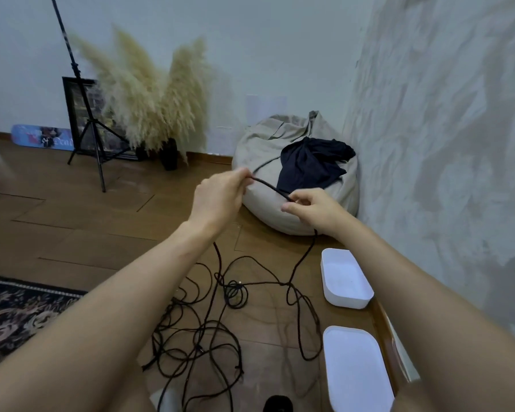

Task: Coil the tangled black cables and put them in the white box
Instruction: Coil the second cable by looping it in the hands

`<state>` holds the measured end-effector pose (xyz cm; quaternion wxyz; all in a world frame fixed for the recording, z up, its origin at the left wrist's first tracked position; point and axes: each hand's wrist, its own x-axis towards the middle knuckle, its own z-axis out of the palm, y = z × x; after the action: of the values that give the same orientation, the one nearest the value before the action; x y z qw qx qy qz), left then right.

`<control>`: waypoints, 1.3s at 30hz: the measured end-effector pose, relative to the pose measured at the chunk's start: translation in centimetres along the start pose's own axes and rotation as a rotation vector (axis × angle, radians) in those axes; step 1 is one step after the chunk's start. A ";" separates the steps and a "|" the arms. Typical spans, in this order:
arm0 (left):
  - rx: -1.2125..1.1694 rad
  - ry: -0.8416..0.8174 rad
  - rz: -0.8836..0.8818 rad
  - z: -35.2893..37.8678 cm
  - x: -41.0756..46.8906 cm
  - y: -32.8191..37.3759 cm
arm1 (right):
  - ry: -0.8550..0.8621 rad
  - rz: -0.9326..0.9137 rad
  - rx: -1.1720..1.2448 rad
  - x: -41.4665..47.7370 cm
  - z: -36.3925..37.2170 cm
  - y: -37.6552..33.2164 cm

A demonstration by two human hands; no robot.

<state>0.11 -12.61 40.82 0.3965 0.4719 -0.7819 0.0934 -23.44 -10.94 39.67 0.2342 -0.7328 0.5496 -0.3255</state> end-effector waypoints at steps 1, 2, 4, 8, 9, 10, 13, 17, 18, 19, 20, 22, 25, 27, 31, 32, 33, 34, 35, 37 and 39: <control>-0.007 0.049 -0.086 -0.4 0.1 -0.6 | -0.068 0.043 -0.025 -0.5 -0.1 0.6; -0.016 0.082 -0.167 -0.6 0.1 -1.4 | -0.128 0.083 -0.057 -1.0 -0.1 1.2; 0.033 0.063 -0.302 -0.6 -0.3 -2.7 | -0.137 0.094 -0.103 -1.7 -0.3 2.2; 0.128 -0.096 -0.233 -0.2 -0.3 -2.8 | 0.090 -0.019 -0.043 -0.8 -1.1 0.8; 0.109 -0.141 -0.094 -0.1 -0.3 -1.8 | 0.094 -0.048 -0.039 -0.4 -1.0 0.2; 0.068 -0.194 0.041 0.2 -0.2 -0.8 | 0.093 -0.072 -0.053 -0.2 -0.8 -0.2; -0.091 -0.260 0.165 0.6 -0.5 1.6 | 0.108 -0.116 -0.040 0.0 -0.4 -1.1; 0.001 -0.051 0.062 0.2 0.0 0.7 | -0.031 -0.019 0.130 -0.5 -0.9 -1.2; 0.013 -0.012 -0.008 -0.1 0.1 0.0 | -0.113 0.060 0.102 -0.9 -0.8 -0.4; 0.005 0.021 -0.099 -0.3 0.1 -0.7 | -0.202 0.146 0.031 -1.5 -0.6 0.6; -0.009 0.050 -0.198 -0.5 0.1 -1.6 | -0.279 0.219 -0.037 -2.1 -0.6 1.7; -0.018 0.038 -0.314 -0.7 -0.3 -3.2 | -0.291 0.306 -0.025 -3.1 -1.2 3.4; -0.046 -0.072 -0.286 -0.7 -0.9 -3.9 | -0.111 0.310 0.147 -3.4 -3.0 4.1; -0.118 -0.105 -0.205 -0.4 -1.2 -3.2 | -0.097 0.267 0.195 -3.4 -3.5 3.2; -0.239 -0.245 -0.016 0.8 -1.7 0.2 | -0.157 0.247 0.288 -3.1 -2.4 0.7; -0.266 -0.261 -0.001 1.2 -1.8 0.9 | -0.152 0.220 0.281 -2.8 -2.2 0.3; -0.292 -0.277 -0.004 1.5 -1.8 1.3 | -0.117 0.168 0.228 -2.5 -2.4 0.0; -0.320 -0.314 -0.028 1.8 -1.7 1.3 | -0.053 0.102 0.137 -2.3 -2.7 -0.3; -0.338 -0.381 -0.060 1.9 -1.7 1.0 | 0.027 0.040 0.040 -2.2 -3.0 -0.3; -0.320 -0.572 -0.131 2.0 -1.8 -0.3 | 0.185 -0.004 -0.091 -2.2 -4.0 0.7; -0.280 -0.685 -0.204 1.9 -2.5 -1.8 | 0.271 0.049 -0.151 -2.6 -5.0 1.9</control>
<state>1.14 -12.93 37.41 0.1799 0.4923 -0.8234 -0.2174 -28.85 -8.89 41.21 0.1099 -0.6839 0.6170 -0.3735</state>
